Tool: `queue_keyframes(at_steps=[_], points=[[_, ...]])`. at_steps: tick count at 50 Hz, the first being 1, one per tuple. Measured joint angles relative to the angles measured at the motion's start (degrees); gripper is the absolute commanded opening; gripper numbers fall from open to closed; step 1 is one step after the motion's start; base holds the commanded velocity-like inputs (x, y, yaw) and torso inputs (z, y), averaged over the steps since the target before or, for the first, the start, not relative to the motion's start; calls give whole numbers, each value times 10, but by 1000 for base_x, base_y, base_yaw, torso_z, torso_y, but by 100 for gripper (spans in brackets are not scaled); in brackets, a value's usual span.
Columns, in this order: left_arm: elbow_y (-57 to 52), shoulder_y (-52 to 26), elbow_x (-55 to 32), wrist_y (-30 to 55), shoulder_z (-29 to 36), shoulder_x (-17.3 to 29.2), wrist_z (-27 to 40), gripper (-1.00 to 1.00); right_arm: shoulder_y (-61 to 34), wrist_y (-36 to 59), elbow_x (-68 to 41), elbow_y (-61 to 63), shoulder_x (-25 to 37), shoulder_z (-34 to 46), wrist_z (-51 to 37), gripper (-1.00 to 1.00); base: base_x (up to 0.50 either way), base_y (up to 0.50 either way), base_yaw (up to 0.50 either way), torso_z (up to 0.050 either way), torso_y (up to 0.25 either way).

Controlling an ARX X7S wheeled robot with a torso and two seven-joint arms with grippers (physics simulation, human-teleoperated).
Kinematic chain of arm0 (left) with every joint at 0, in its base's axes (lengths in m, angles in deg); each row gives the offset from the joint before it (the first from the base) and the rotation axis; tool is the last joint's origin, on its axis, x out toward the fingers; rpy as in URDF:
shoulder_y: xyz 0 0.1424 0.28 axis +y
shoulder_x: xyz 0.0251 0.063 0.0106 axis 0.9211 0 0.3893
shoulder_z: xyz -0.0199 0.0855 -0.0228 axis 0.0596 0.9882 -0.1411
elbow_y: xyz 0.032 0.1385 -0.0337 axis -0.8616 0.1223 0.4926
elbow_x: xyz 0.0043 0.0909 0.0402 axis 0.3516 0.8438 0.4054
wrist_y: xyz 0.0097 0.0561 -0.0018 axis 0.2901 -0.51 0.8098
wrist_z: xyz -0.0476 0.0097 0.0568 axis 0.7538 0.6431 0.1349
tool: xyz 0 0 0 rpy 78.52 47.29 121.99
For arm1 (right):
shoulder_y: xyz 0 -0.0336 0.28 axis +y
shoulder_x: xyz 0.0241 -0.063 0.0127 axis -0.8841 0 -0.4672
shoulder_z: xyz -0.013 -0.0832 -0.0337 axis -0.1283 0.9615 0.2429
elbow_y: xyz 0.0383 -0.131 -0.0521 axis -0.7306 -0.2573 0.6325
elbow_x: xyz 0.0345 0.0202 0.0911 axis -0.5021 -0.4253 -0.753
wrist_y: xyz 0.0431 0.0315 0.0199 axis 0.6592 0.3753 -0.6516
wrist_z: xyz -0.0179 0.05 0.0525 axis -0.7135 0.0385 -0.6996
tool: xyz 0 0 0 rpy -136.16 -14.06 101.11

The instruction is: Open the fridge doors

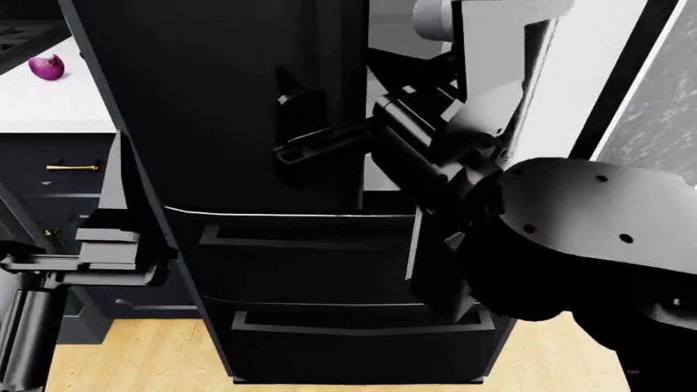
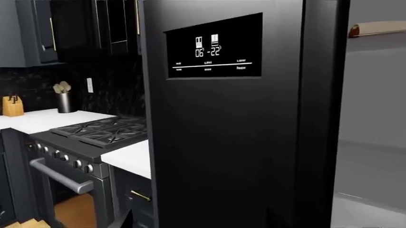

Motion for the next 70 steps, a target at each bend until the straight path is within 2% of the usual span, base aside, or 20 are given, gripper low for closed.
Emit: queue_keyframes(at_steps=[24,50,70], points=[[4,11,1,-13,-4,1,-1,100,-60,8,33,-97,-86,44,-23,100,0,0,0,0,0],[9,18,1,-22,-6,-1,-5,100,-97,-5,76,-195,-145,75,-40,100,0,0,0,0,0],[13,14,0,-20,-5,-6,-8,100,-152,-41,124,-389,-178,66,-41,100,0,0,0,0,0]])
